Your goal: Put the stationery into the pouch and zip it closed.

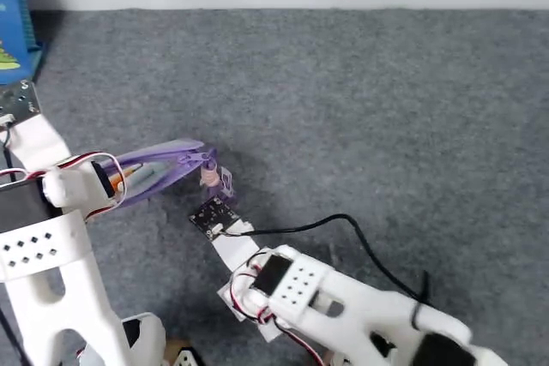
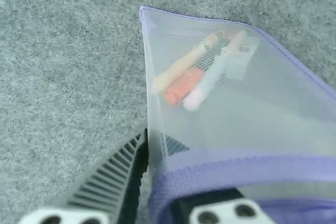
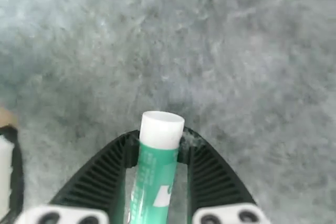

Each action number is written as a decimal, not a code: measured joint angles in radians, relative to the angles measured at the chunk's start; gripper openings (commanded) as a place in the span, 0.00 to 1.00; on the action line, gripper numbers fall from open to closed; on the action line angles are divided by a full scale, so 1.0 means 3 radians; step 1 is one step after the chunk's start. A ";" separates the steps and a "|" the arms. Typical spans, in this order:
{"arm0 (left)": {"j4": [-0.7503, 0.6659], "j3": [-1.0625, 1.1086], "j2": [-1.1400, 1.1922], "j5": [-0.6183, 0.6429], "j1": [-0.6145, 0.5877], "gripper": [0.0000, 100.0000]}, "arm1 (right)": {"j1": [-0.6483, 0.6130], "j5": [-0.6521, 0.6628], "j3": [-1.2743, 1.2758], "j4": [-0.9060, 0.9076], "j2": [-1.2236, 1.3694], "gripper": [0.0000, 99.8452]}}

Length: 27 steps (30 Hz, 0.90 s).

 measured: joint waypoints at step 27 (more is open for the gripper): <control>0.0000 0.0000 0.0000 0.0000 0.0000 0.01 | 0.0348 0.0829 -0.0138 -0.1038 -0.2516 0.01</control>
